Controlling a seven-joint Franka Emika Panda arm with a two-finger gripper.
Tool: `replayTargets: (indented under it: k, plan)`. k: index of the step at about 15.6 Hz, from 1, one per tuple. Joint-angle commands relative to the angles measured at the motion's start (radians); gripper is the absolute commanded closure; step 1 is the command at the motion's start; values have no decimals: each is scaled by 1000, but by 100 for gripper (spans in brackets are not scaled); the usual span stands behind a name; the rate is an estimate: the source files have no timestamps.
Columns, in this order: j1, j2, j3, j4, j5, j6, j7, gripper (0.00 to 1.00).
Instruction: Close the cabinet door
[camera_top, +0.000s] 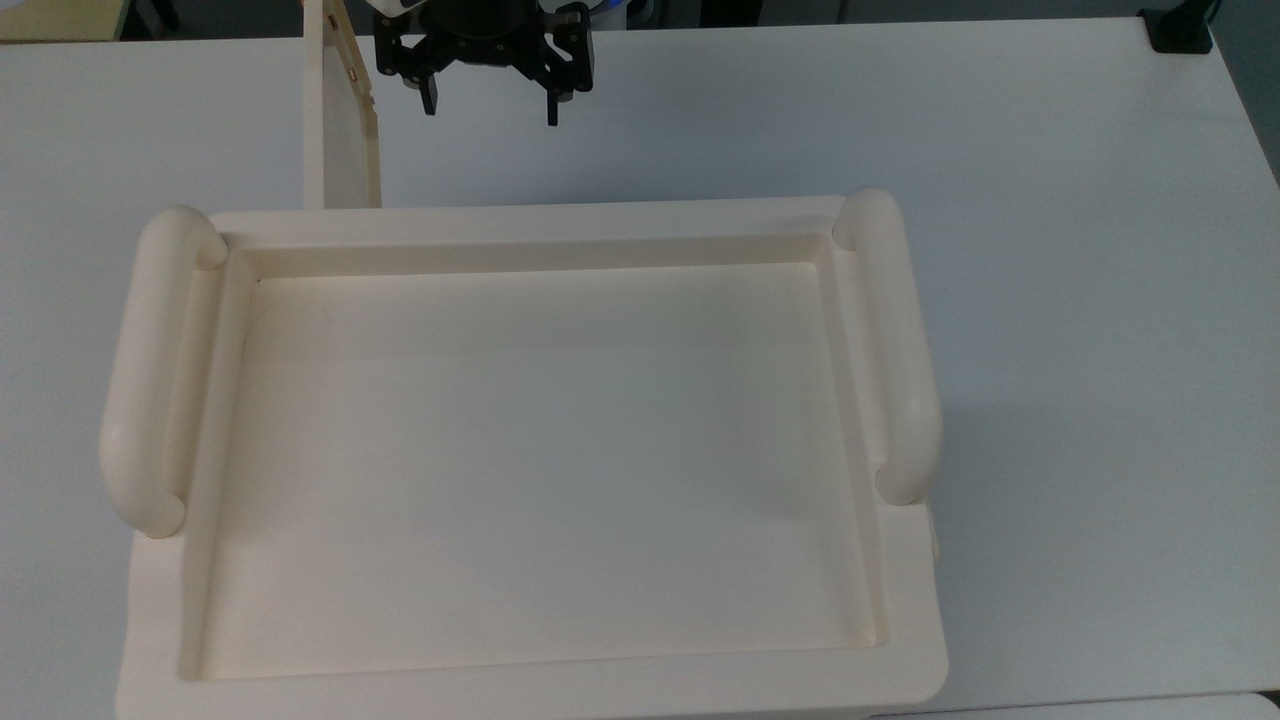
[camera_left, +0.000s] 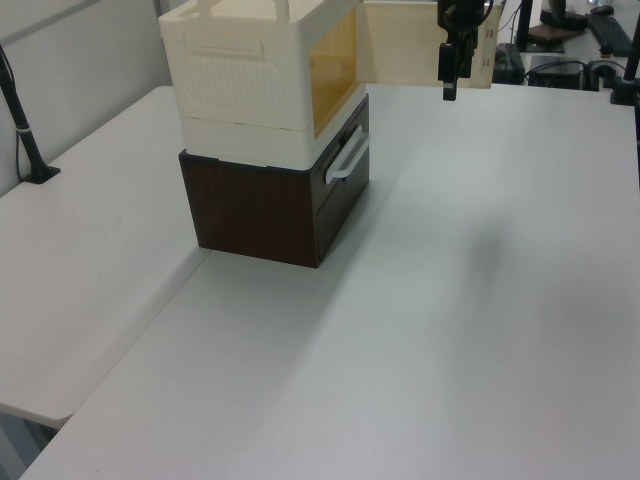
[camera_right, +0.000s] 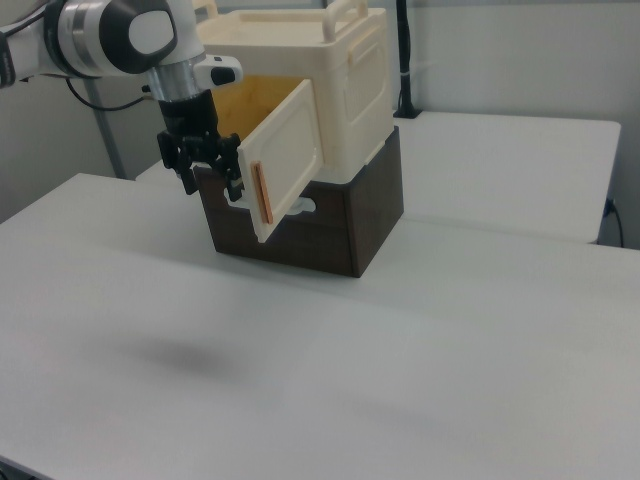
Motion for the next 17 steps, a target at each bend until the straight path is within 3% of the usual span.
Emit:
replayTargets:
  k: [1,13,15,17]
  plan:
    - [-2,-34,1,-42,9,1,8,0]
    - [0,-32,1,-42,7,1,2,0]
    - [0,-32,1,-42,7,1,-10,16]
    - [-2,-34,1,-42,7,-2,-24,52]
